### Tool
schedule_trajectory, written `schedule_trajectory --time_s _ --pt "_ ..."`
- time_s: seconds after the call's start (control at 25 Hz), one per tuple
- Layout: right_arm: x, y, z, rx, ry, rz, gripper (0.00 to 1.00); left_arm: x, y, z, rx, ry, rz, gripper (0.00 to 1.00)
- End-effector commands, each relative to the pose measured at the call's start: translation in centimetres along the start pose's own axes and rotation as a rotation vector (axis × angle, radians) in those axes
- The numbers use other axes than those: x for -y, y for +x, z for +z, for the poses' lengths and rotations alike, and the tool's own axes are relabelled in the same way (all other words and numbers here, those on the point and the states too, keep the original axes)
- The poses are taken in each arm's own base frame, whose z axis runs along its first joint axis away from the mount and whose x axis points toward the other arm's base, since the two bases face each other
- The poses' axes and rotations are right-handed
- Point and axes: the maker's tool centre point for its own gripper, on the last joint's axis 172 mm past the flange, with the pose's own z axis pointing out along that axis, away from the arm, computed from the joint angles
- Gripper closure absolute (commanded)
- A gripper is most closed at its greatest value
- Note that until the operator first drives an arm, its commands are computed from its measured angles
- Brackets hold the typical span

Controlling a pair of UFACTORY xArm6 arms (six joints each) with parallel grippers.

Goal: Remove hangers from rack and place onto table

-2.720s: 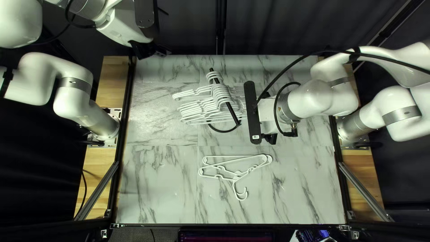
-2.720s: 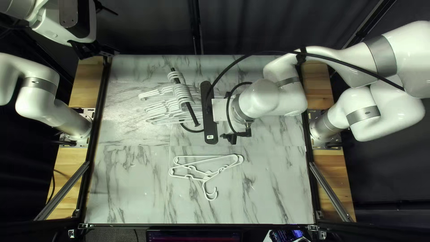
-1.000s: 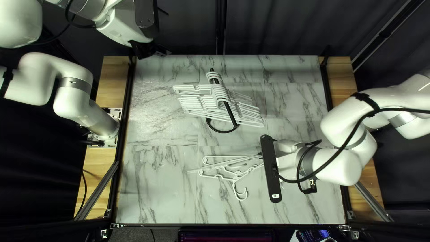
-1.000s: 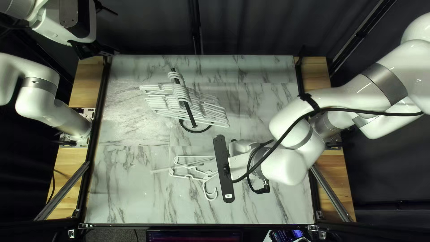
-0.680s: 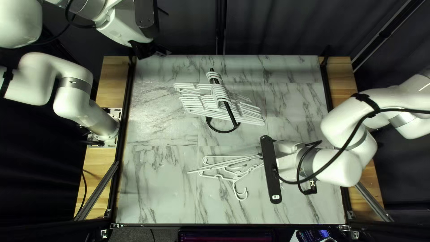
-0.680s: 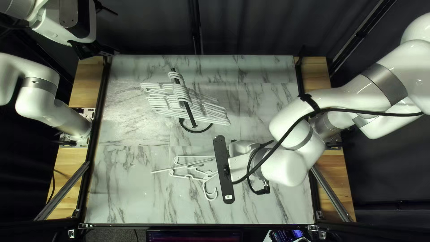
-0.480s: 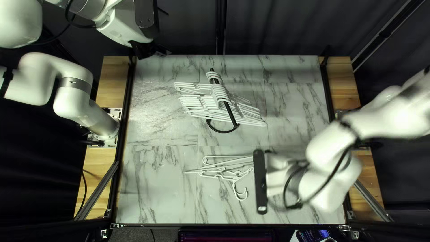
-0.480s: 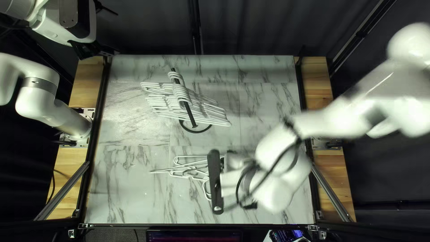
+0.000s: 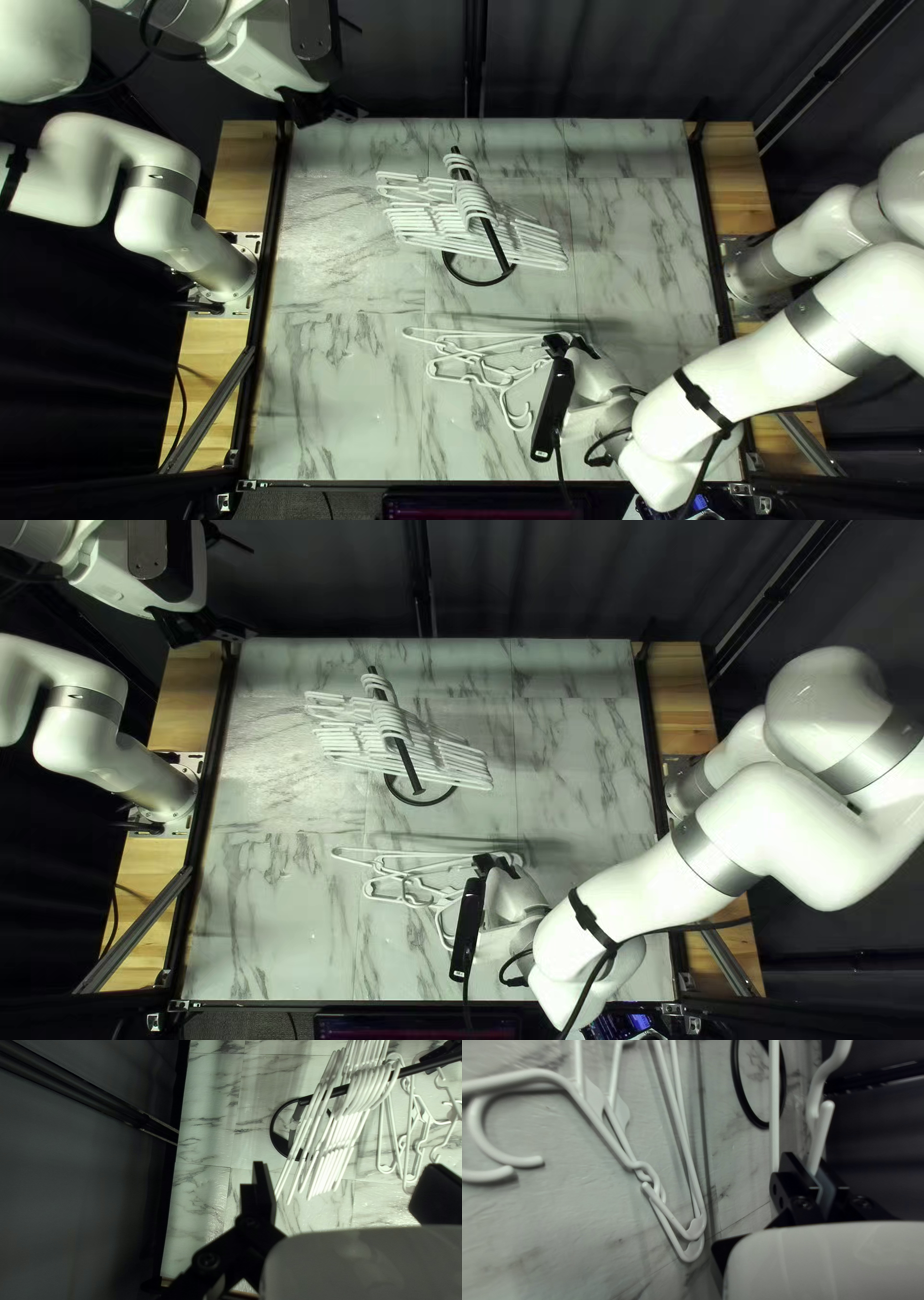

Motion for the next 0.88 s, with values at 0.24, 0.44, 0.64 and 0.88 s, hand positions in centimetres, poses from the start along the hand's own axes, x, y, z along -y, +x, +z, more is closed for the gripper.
schedule_trajectory --time_s 0.24,0.44,0.64,0.88 --pt "0.0 0.0 0.0 0.001 -0.001 0.000 1.00 0.0 0.0 0.0 0.000 0.000 0.000 0.00" --pt "1.7 -2.0 1.2 0.031 -0.065 -0.067 1.00 0.0 0.0 0.0 0.000 0.000 0.000 0.00" --pt "2.2 -3.5 2.3 0.114 -0.179 -0.166 1.00 0.0 0.0 0.0 0.000 0.000 0.000 0.00" --pt "2.0 -4.8 2.4 0.149 -0.185 -0.241 1.00 0.0 0.0 0.0 0.000 0.000 0.000 0.00"
